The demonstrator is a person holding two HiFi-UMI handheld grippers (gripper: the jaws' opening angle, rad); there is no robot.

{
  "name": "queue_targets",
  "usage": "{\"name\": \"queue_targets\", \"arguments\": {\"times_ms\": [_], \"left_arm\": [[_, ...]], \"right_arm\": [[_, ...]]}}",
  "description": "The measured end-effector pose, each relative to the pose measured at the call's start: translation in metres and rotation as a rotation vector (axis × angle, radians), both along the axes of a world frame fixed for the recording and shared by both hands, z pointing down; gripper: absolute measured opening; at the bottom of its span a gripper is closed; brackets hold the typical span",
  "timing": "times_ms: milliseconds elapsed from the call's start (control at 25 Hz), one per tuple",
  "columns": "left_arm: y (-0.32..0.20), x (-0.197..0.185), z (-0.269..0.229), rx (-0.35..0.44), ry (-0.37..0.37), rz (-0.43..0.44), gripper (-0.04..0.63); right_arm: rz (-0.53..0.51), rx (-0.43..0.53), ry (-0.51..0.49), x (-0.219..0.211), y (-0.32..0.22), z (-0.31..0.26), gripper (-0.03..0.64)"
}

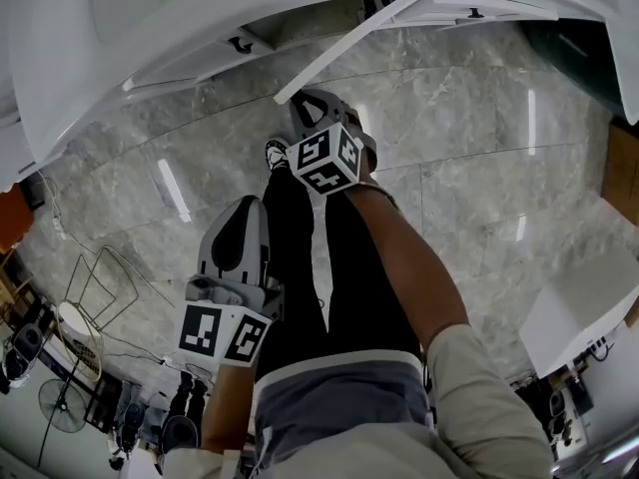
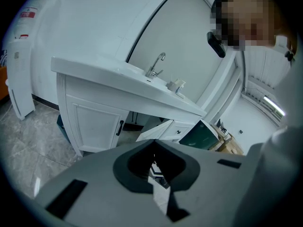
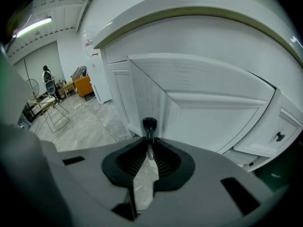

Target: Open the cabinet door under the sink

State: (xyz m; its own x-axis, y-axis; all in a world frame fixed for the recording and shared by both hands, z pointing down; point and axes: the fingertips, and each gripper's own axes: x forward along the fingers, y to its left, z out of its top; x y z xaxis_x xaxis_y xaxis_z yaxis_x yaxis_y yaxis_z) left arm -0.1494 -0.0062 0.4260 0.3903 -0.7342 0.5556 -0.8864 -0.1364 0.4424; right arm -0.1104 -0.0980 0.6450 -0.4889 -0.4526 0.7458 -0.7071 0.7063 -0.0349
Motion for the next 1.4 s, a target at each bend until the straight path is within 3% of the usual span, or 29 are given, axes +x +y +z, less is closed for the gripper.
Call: {"name": "queue_targets", "arguments": {"times_ms": [880, 1400], "left_arm": [[-0.007, 0.044, -0.013, 0.026, -0.013, 0.046, -0.002], [0.003, 0.082, -0.009, -0.008, 0.006, 0.115, -0.002]], "right_arm": [[-0.198, -0.004, 0.057, 0.043, 0.042, 0.002, 0.054], [-0.220, -0.031, 0.066, 0.084, 0.064, 0.004, 0.055]]}}
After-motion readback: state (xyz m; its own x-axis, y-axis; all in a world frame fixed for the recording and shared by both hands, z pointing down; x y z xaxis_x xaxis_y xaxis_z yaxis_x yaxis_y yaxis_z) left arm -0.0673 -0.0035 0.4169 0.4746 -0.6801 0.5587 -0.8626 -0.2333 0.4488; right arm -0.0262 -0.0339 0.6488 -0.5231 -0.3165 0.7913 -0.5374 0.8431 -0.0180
